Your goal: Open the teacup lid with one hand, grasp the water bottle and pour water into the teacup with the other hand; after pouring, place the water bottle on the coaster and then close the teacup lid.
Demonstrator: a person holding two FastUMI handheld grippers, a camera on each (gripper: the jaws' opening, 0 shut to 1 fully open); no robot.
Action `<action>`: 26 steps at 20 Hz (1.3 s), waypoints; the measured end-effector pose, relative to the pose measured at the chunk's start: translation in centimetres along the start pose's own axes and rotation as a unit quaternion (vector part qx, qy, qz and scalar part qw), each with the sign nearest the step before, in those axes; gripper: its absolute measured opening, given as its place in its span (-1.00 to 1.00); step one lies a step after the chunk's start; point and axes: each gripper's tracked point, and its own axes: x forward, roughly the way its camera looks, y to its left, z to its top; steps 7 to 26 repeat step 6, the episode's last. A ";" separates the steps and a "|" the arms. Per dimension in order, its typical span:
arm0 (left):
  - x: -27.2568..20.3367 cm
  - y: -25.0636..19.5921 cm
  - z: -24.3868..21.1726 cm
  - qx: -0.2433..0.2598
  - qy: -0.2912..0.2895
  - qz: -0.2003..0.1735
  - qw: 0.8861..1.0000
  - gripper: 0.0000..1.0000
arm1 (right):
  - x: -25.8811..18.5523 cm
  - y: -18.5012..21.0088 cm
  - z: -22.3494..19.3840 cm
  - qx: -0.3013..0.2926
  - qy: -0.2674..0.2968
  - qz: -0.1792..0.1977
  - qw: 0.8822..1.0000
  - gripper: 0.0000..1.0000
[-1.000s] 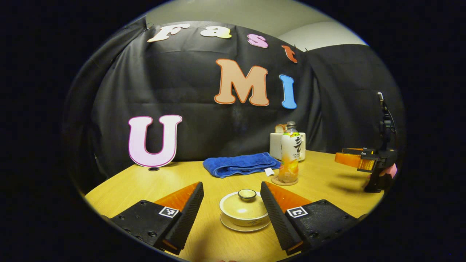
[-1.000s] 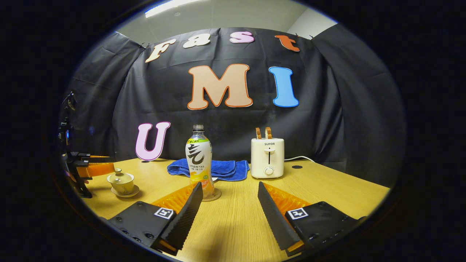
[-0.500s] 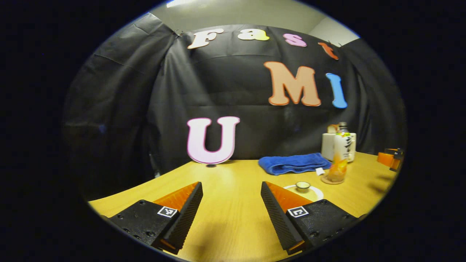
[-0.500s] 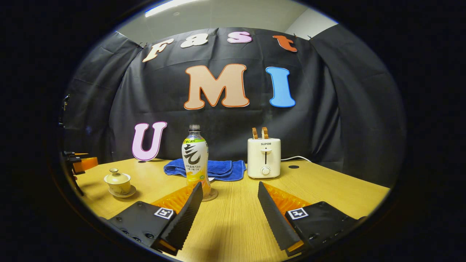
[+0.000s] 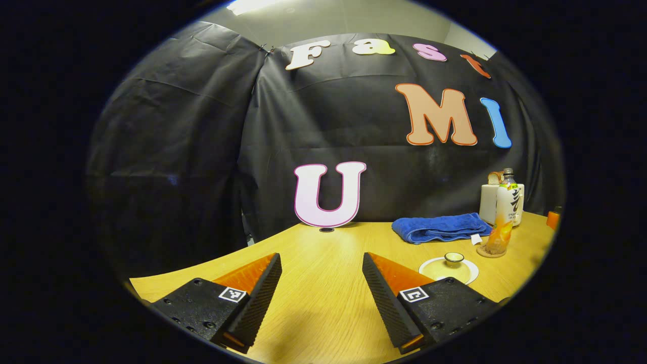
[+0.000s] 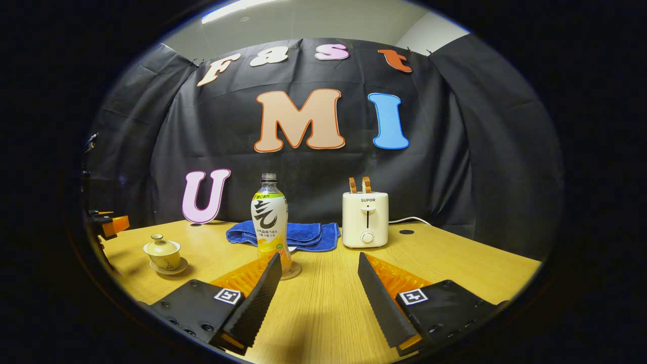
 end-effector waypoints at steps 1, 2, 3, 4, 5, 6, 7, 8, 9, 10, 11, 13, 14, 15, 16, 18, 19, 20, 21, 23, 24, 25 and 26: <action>0.0 0.0 -0.1 0.000 0.000 0.000 1.000 0.87 | 0.0 0.0 0.0 0.000 0.000 0.000 1.000 0.86; 0.0 0.0 0.0 0.000 -0.001 0.000 1.000 0.87 | 0.0 0.0 0.0 0.000 0.000 0.000 1.000 0.86; 0.0 -0.1 -0.1 -0.001 0.000 0.000 1.000 0.87 | 0.0 0.0 -0.1 0.000 0.000 -0.001 1.000 0.86; 0.1 -0.2 -0.2 -0.001 0.001 0.000 1.000 0.87 | 0.0 0.0 0.0 0.000 0.000 0.000 1.000 0.86; 0.1 -0.2 -0.1 -0.001 0.001 0.000 1.000 0.87 | 0.0 0.0 -0.1 0.000 0.000 -0.001 1.000 0.93; 0.1 -0.2 -0.1 -0.002 0.000 0.000 1.000 0.87 | 0.0 0.0 0.0 0.000 0.000 -0.001 1.000 0.93; 0.1 -0.2 -0.1 -0.002 0.000 0.000 1.000 0.87 | 0.0 0.0 0.0 0.000 0.000 -0.001 1.000 0.93; 0.1 -0.2 -0.1 -0.002 0.000 0.000 1.000 0.87 | 0.0 0.0 0.0 0.000 0.000 -0.001 1.000 0.93; 0.1 -0.2 -0.1 -0.002 0.000 0.000 1.000 0.87 | 0.0 0.0 0.0 0.000 0.000 -0.001 1.000 0.93; 0.1 -0.2 -0.1 -0.002 0.000 0.000 1.000 0.87 | 0.0 0.0 0.0 0.000 0.000 -0.001 1.000 0.93; 0.1 -0.2 -0.1 -0.002 0.000 0.000 1.000 0.87 | 0.0 0.0 0.0 0.000 0.000 -0.001 1.000 0.93; 0.1 -0.2 -0.1 -0.002 0.000 0.000 1.000 0.87 | 0.0 0.0 0.0 0.000 0.000 -0.001 1.000 0.93; 0.1 -0.2 -0.1 -0.002 0.000 0.000 1.000 0.87 | 0.0 0.0 0.0 0.000 0.000 -0.001 1.000 0.93; 0.1 -0.2 -0.1 -0.002 0.000 0.000 1.000 0.87 | 0.0 0.0 0.0 0.000 0.000 -0.001 1.000 0.93; 0.1 -0.2 -0.1 -0.002 0.000 0.000 1.000 0.87 | 0.0 0.0 0.0 0.000 0.000 -0.001 1.000 0.93; 0.1 -0.2 -0.1 -0.002 0.000 0.000 1.000 0.87 | 0.0 0.0 0.0 0.000 0.000 -0.001 1.000 0.93; 0.1 -0.2 -0.1 -0.002 0.000 0.000 1.000 0.87 | 0.0 0.0 0.0 0.000 0.000 -0.001 1.000 0.93; 0.1 -0.2 -0.1 -0.002 0.000 0.000 1.000 0.87 | 0.0 0.0 0.0 0.000 0.000 -0.001 1.000 0.93; 0.1 -0.2 -0.1 -0.002 0.000 0.000 1.000 0.87 | 0.0 0.0 0.0 0.000 0.000 -0.001 1.000 0.93; 0.1 -0.2 -0.1 -0.002 0.000 0.000 1.000 0.87 | 0.0 0.0 0.0 0.000 0.000 -0.001 1.000 0.93; 0.1 -0.2 -0.1 -0.002 0.000 0.000 1.000 0.87 | 0.0 0.0 0.0 0.000 0.000 -0.001 1.000 0.93; 0.1 -0.2 -0.1 -0.002 0.000 0.000 1.000 0.87 | 0.0 0.0 0.0 0.000 0.000 -0.001 1.000 0.93; 0.1 -0.2 -0.1 -0.002 0.000 0.000 1.000 0.87 | 0.0 0.0 0.0 0.000 0.000 -0.001 1.000 0.93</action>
